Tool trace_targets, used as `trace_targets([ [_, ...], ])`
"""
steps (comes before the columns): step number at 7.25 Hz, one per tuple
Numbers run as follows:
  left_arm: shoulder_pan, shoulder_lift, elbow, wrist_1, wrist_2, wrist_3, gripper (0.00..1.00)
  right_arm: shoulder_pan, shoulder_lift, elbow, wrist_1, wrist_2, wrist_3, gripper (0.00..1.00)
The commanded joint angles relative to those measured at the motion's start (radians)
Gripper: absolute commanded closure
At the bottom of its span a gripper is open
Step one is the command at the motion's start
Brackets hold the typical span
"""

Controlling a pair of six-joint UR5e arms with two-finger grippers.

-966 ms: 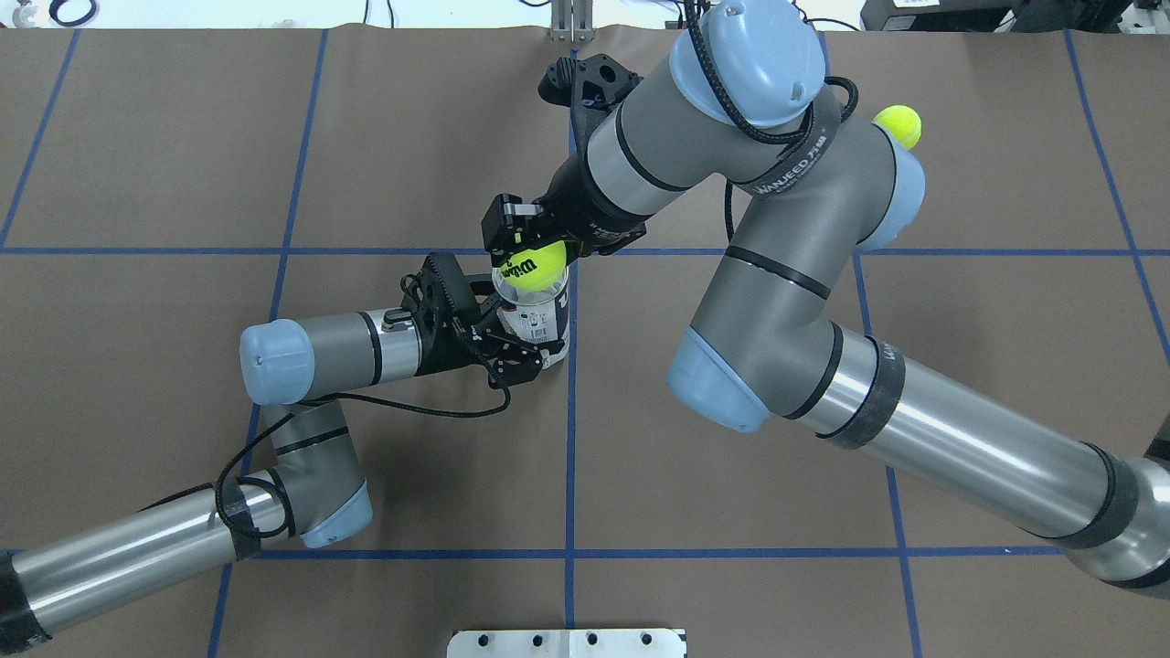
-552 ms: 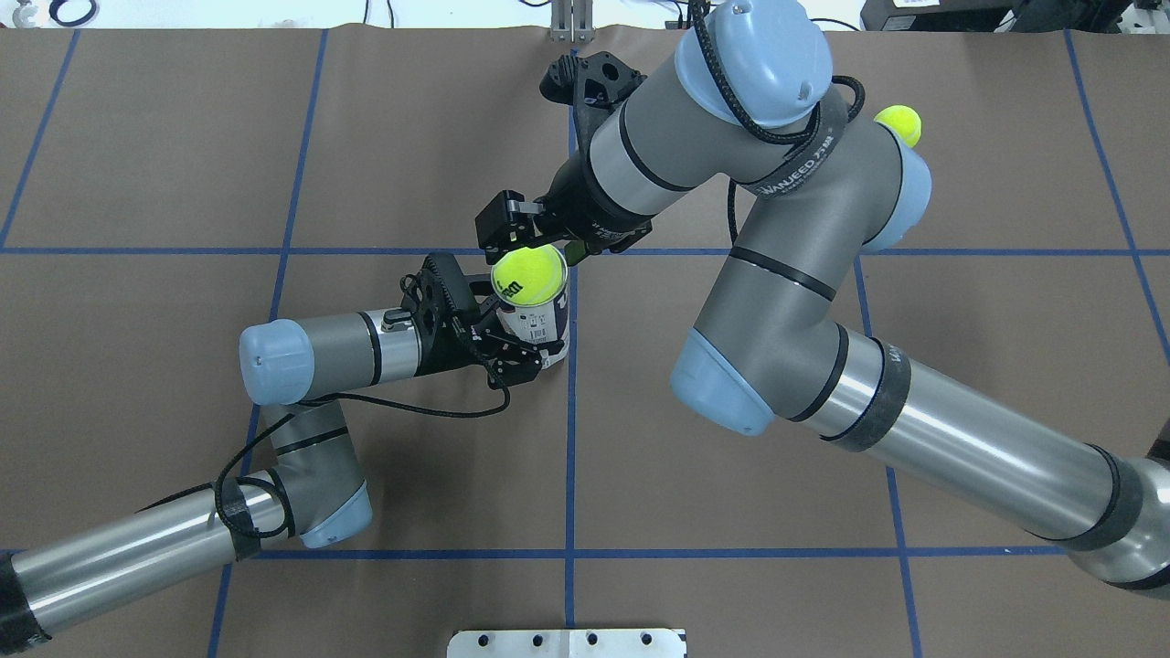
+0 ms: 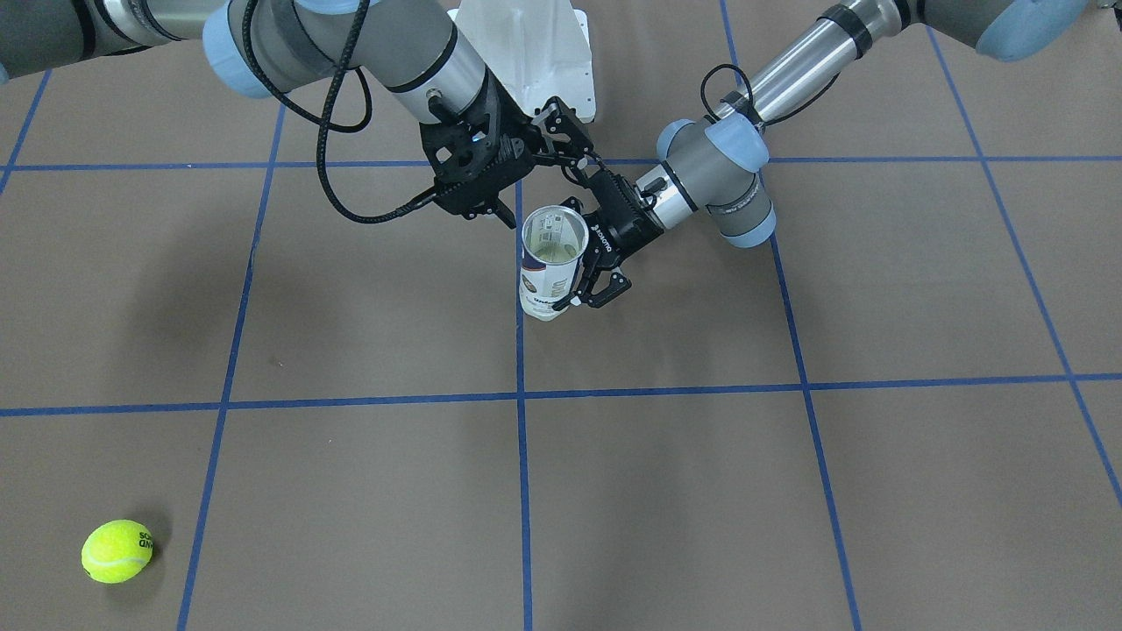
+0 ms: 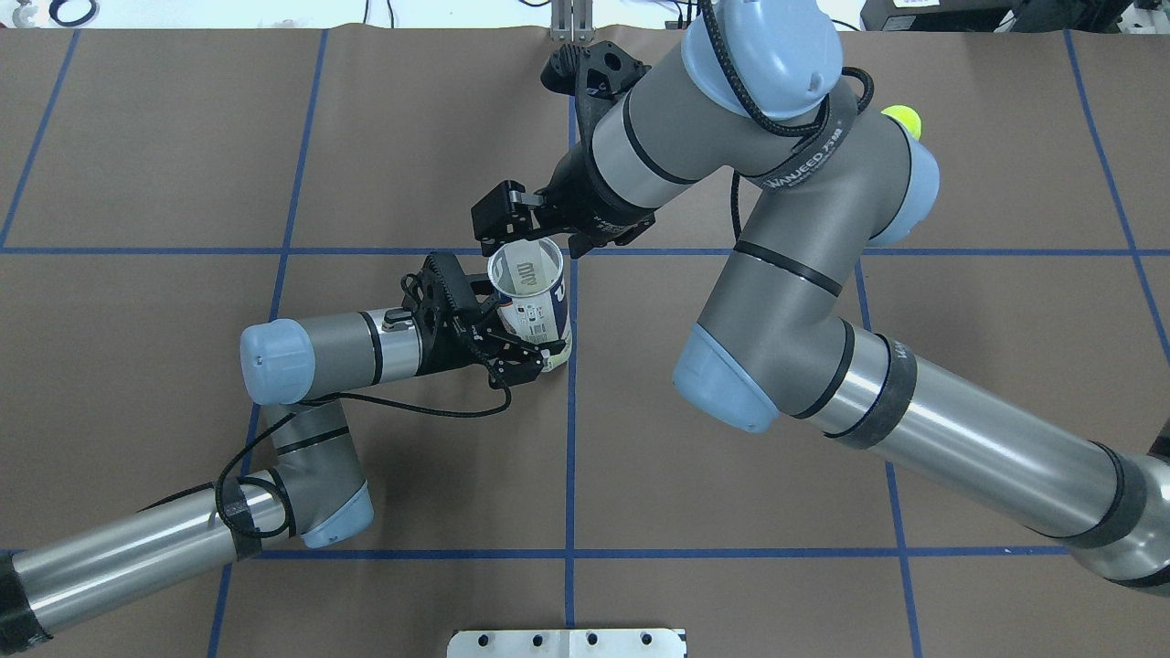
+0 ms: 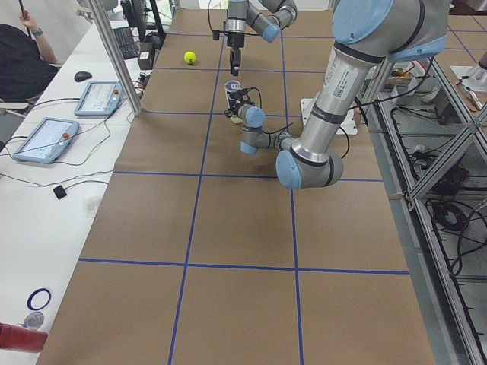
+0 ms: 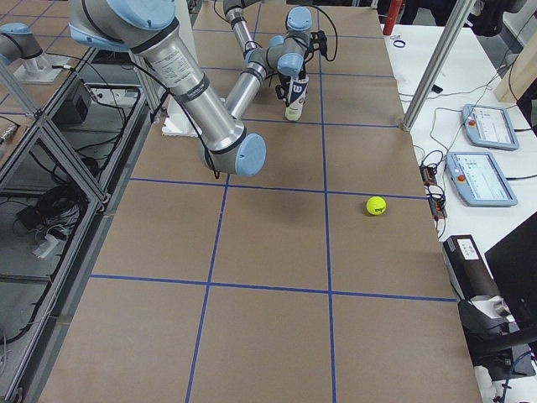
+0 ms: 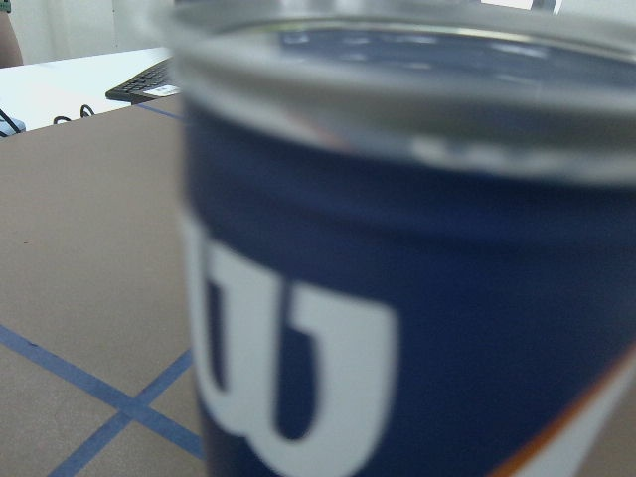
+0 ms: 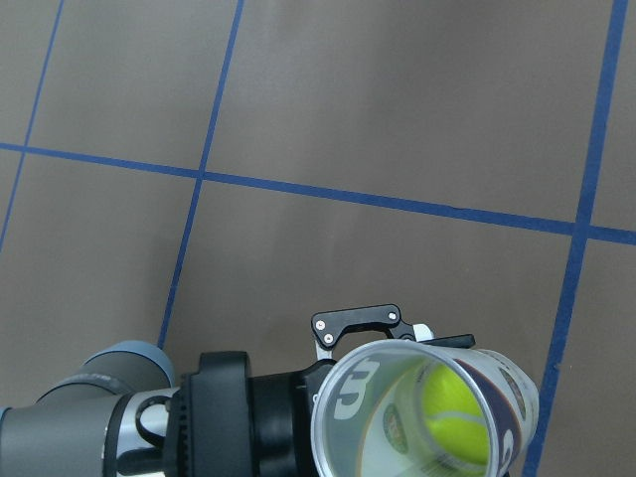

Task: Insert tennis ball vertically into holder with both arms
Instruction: 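Move the right gripper away toward the second yellow ball farther out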

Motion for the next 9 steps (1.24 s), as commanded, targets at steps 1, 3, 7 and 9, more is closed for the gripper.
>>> trace_targets([
  [1, 0.000, 0.000, -0.002, -0.001, 0.000, 0.001, 0.01, 0.010, 0.000, 0.005, -0.001, 0.003, 0.006, 0.02],
  [3, 0.000, 0.003, -0.002, -0.001, 0.000, -0.001, 0.01, 0.018, -0.004, 0.014, -0.008, 0.004, 0.006, 0.01],
  [7, -0.001, 0.004, -0.004, -0.001, 0.000, 0.001, 0.01, 0.149, -0.078, 0.051, -0.093, 0.018, -0.014, 0.01],
  [9, -0.001, 0.008, -0.004, -0.003, 0.000, 0.001, 0.01, 0.274, -0.130, -0.008, -0.094, 0.023, -0.122, 0.01],
])
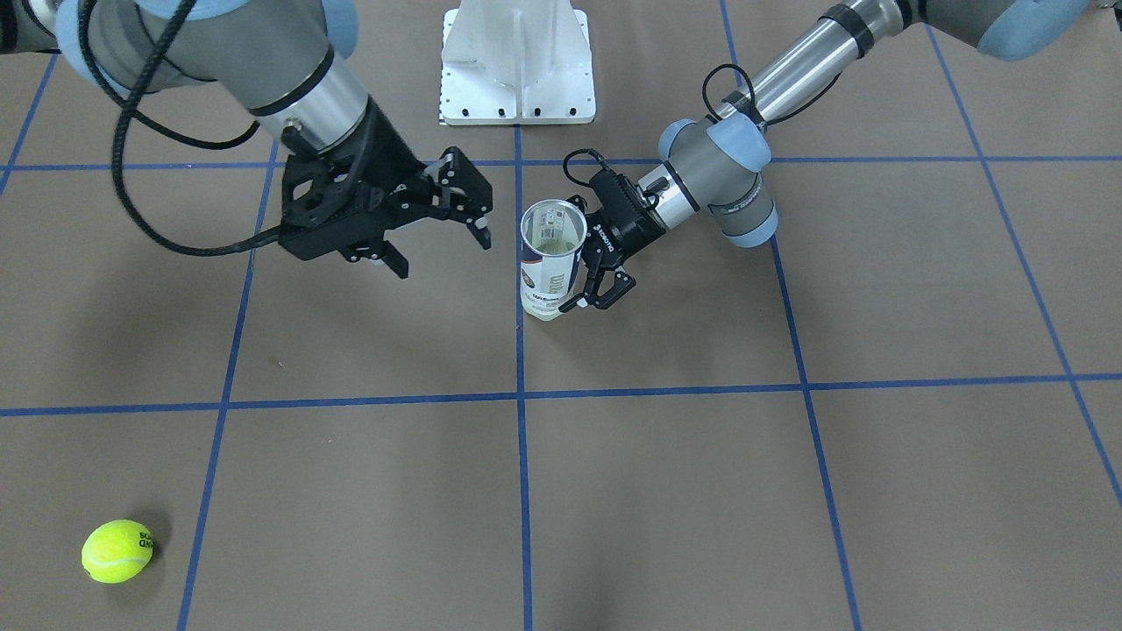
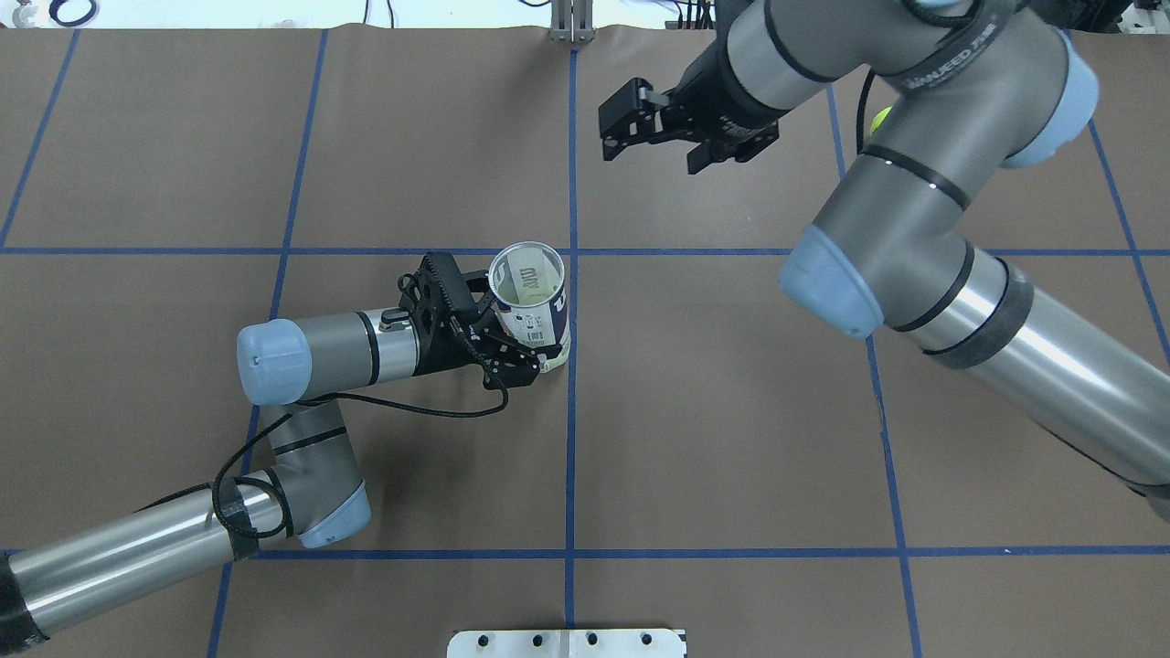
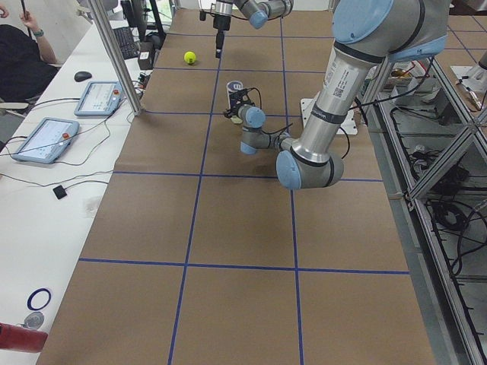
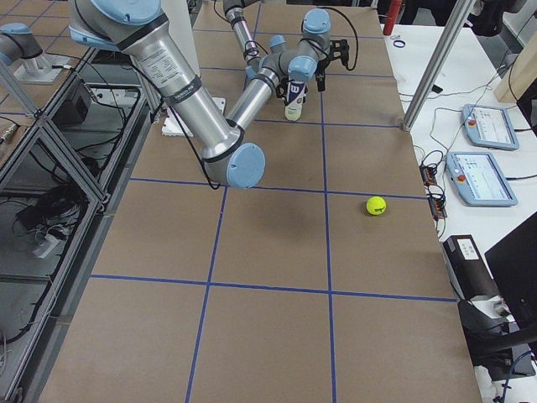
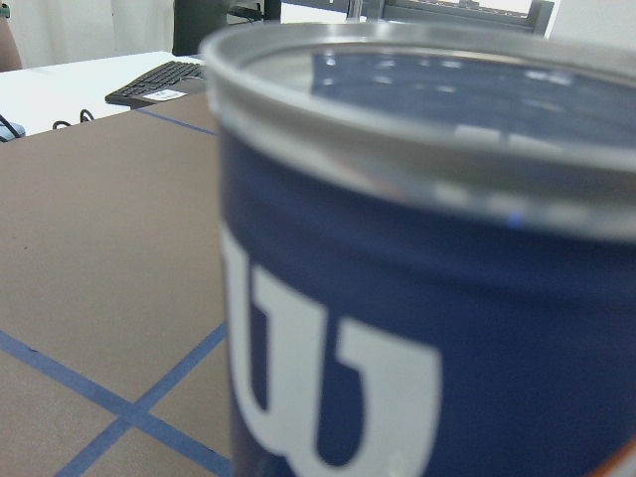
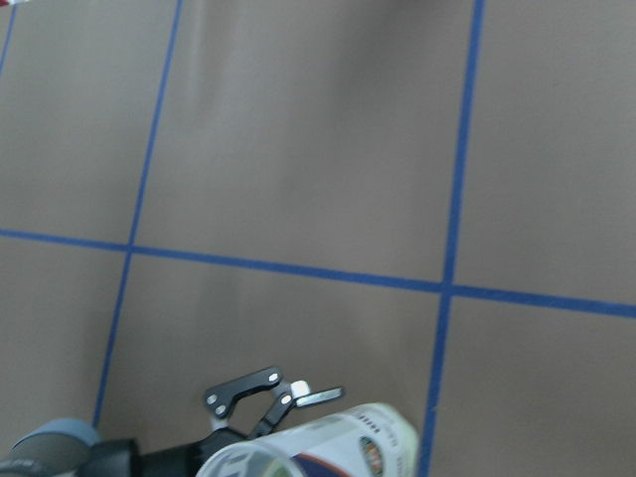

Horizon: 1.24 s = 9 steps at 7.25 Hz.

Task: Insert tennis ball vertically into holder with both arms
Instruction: 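Move the right gripper away toward the second yellow ball farther out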

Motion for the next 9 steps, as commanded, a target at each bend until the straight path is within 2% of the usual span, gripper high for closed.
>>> trace_targets([
  [1, -0.002, 0.004, 0.000, -0.004, -0.001, 0.000, 0.01, 0.136, -0.034, -0.145, 0.000, 0.004, -0.189, 0.01],
  [3, 0.000, 0.004, 0.000, -0.006, -0.002, 0.000, 0.01, 0.231, -0.032, -0.337, 0.009, 0.001, -0.347, 0.01],
  [5, -0.002, 0.004, 0.000, -0.006, -0.002, 0.000, 0.01, 0.256, -0.032, -0.439, 0.035, -0.050, -0.359, 0.01],
  [6, -0.002, 0.004, 0.000, -0.006, 0.000, 0.000, 0.01, 0.251, -0.026, -0.527, 0.115, -0.124, -0.354, 0.01],
  [8, -0.002, 0.006, 0.000, -0.006, -0.001, 0.000, 0.01, 0.244, -0.026, -0.727, 0.371, -0.145, -0.365, 0.01],
  [9, -0.002, 0.006, 0.000, -0.006, -0.002, 0.000, 0.01, 0.240, -0.023, -0.761, 0.377, -0.147, -0.447, 0.01],
])
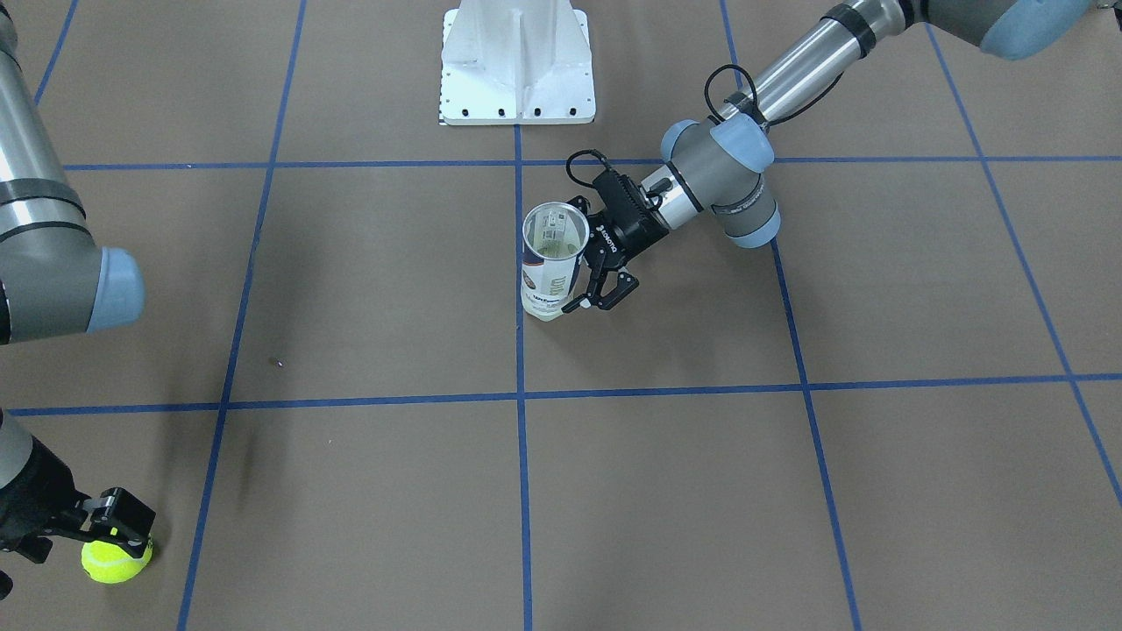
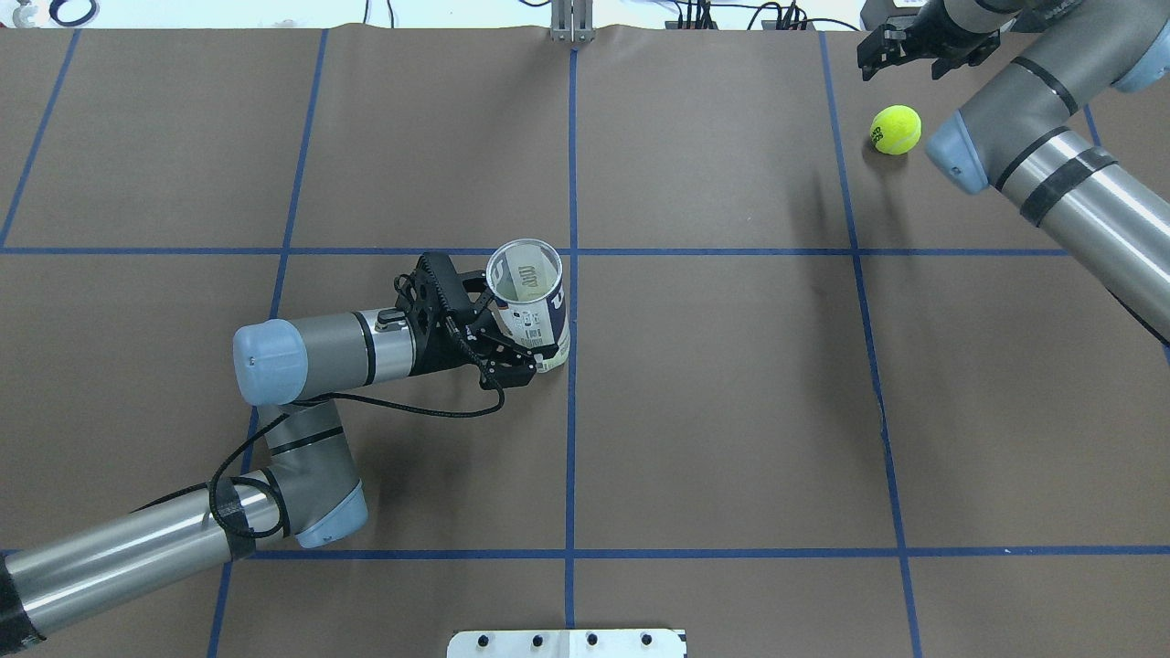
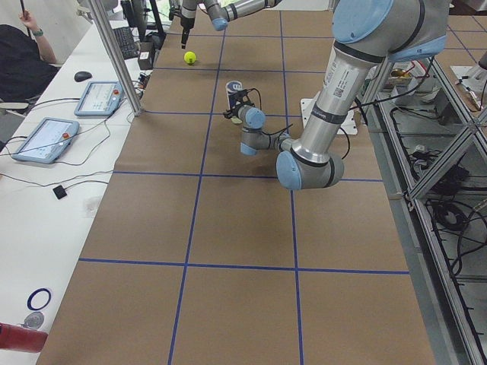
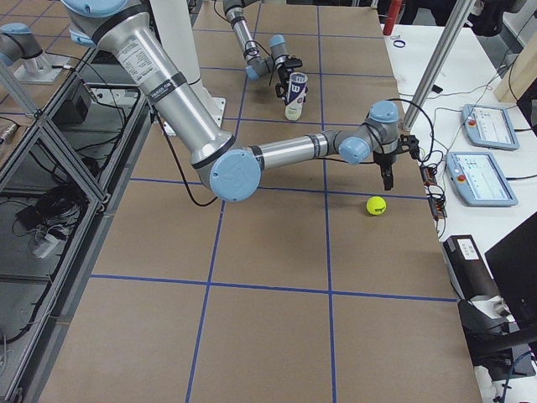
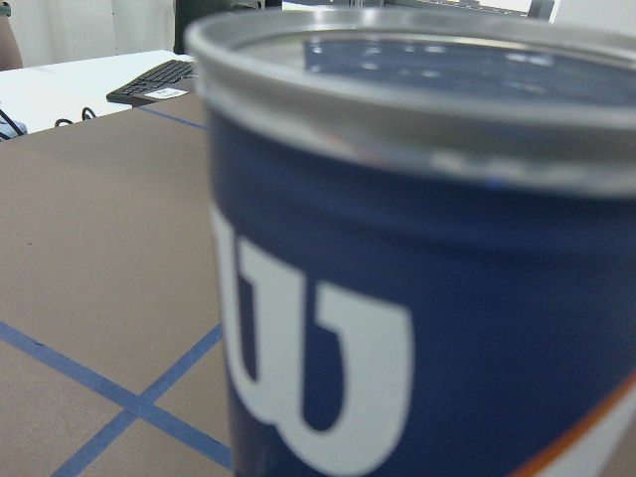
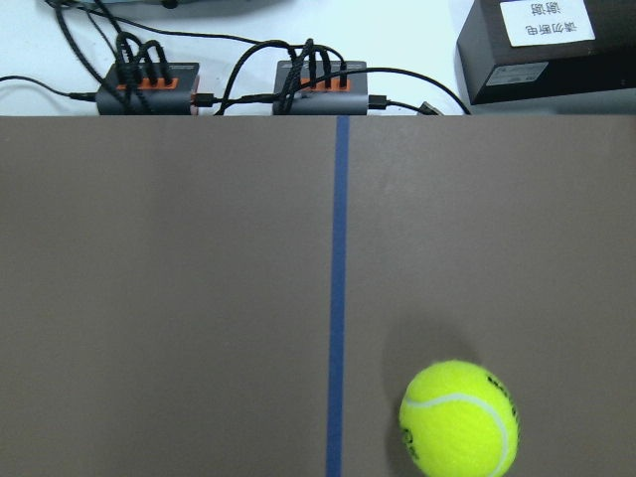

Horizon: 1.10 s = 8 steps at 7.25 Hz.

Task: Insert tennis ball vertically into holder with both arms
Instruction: 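Lower the right gripper and grasp the second yellow tennis ball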

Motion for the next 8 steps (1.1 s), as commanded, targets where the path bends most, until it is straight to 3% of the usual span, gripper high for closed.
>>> trace_targets([
  [1, 0.000, 0.001, 0.000, 0.000, 0.001, 0.000, 0.01, -0.006, -0.002, -0.083, 0.061, -0.007, -0.105, 0.01],
  [8, -0.003, 0.002, -0.002, -0.002, 0.000, 0.000, 0.01, -0.067, 0.003, -0.147, 0.064, -0.062, -0.130, 0.01],
])
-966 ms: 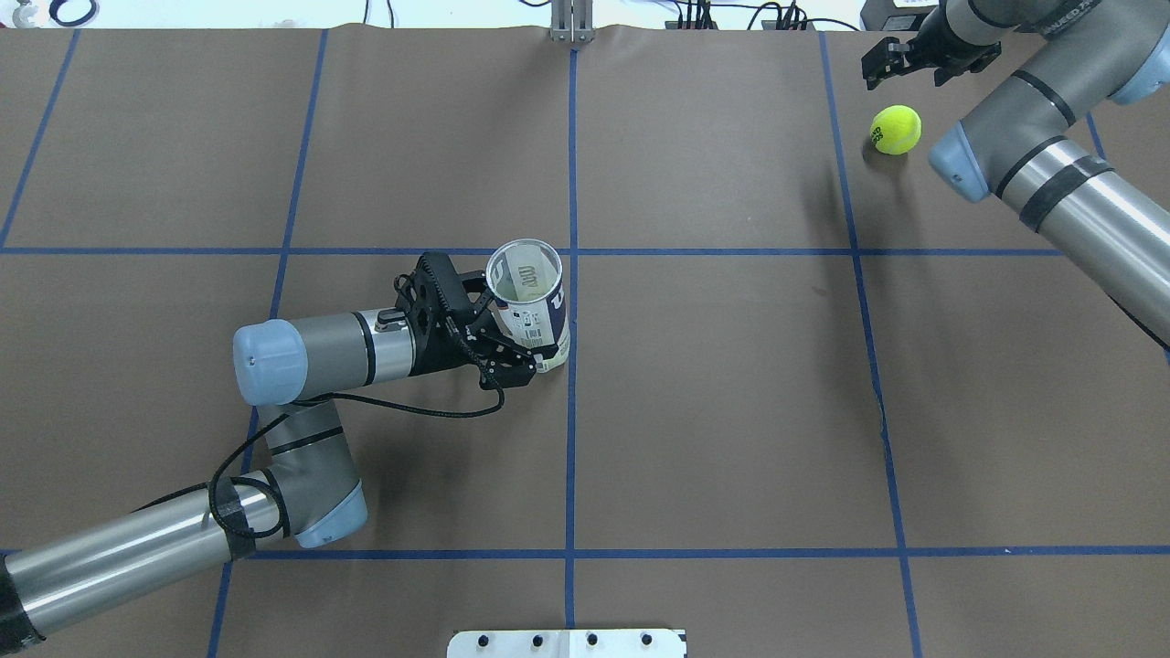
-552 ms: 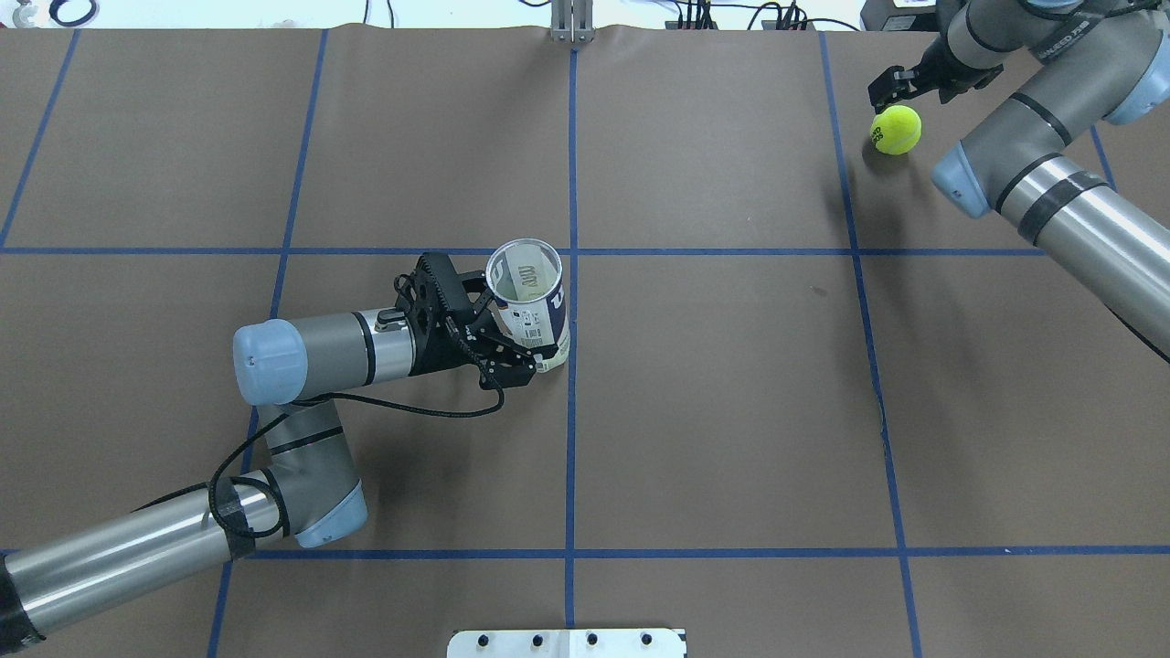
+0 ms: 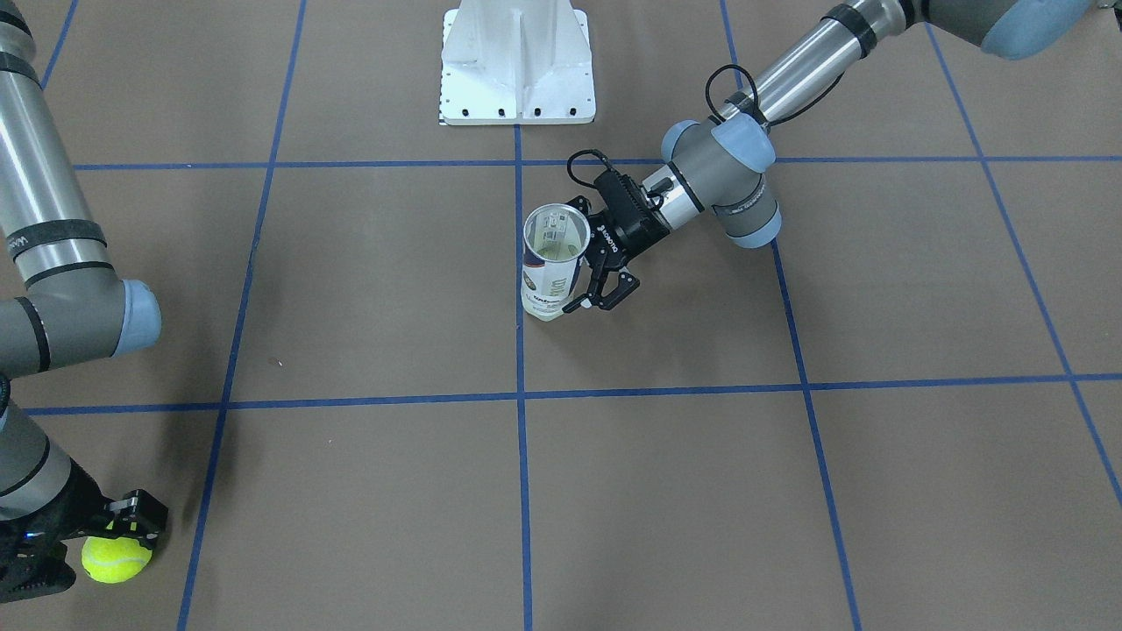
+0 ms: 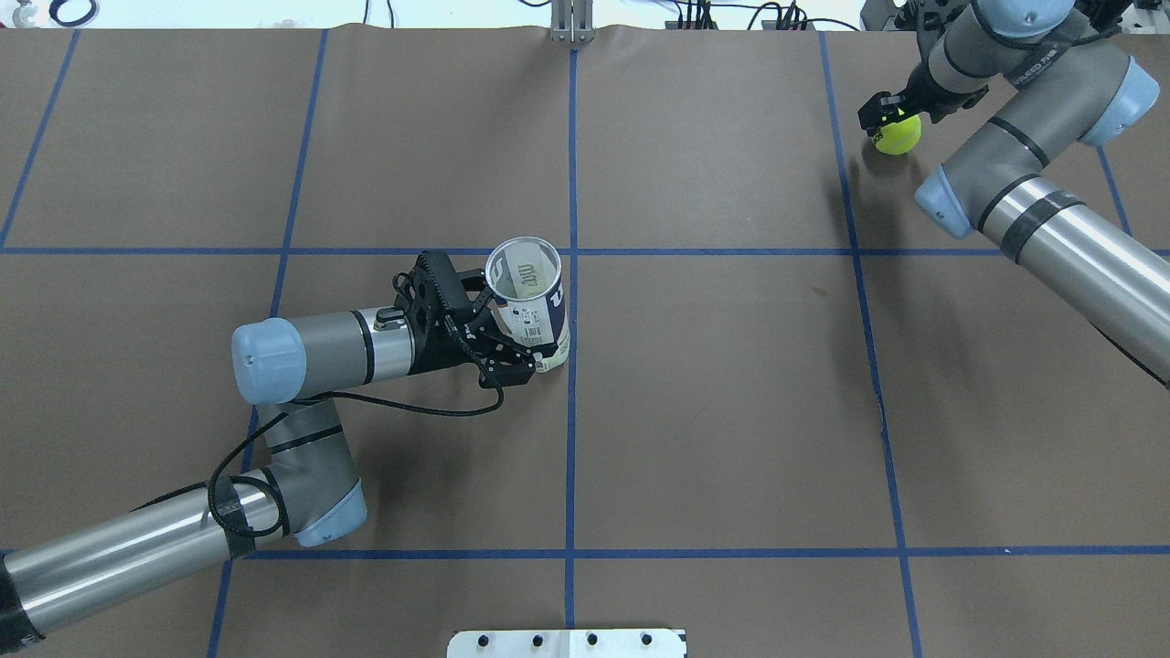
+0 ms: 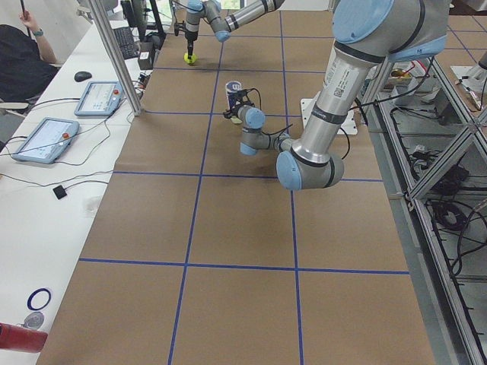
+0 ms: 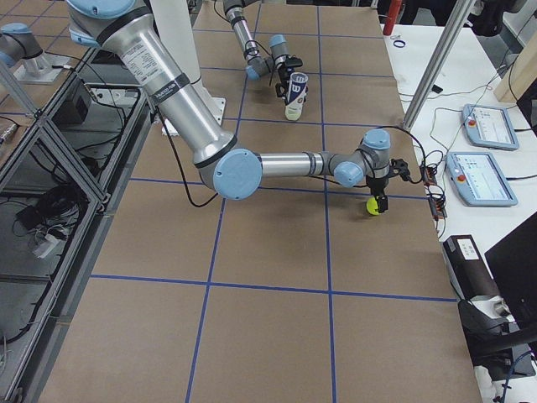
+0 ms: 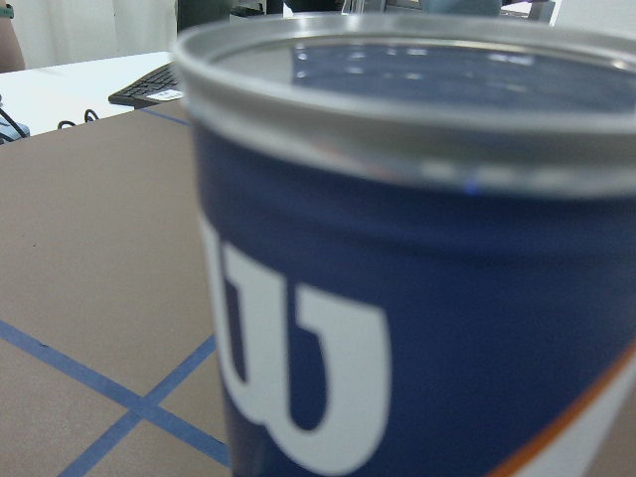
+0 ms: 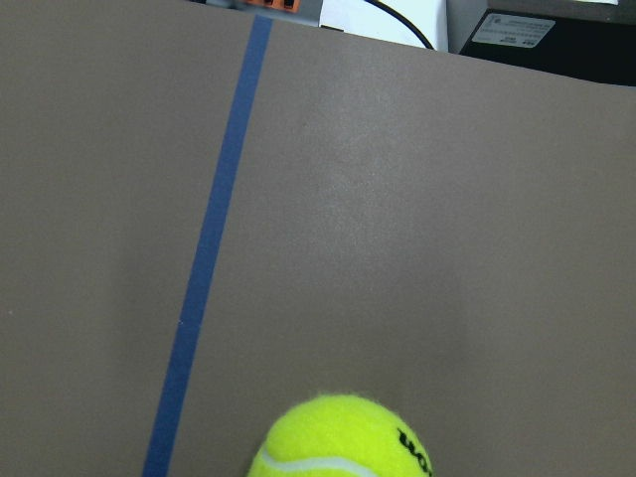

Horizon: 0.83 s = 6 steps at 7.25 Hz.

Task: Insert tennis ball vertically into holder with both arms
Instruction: 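Lower the right gripper and grasp the second yellow tennis ball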

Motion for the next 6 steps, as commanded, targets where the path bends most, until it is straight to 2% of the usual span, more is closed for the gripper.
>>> trace_targets([
  [1, -0.002, 0.001, 0.000, 0.000, 0.000, 0.000, 0.01, -0.011, 0.000, -0.009, 0.000, -0.010, 0.001, 0.09],
  [2, -0.002, 0.001, 0.000, 0.000, 0.000, 0.000, 0.01, -0.011, -0.001, -0.010, 0.000, -0.009, 0.001, 0.68],
  [3, -0.002, 0.001, 0.000, 0.000, 0.000, 0.000, 0.01, -0.011, -0.001, -0.010, 0.000, -0.007, -0.001, 1.00],
  [4, -0.004, 0.004, 0.000, -0.002, 0.000, 0.000, 0.01, -0.006, 0.000, -0.003, -0.001, -0.006, -0.016, 1.00],
  [5, -0.004, 0.004, 0.000, -0.002, 0.000, 0.002, 0.01, 0.030, 0.057, 0.003, -0.017, 0.008, -0.080, 1.00],
  [6, 0.001, 0.003, 0.000, 0.000, 0.000, 0.000, 0.01, 0.052, 0.065, 0.054, -0.052, 0.044, -0.082, 1.00],
])
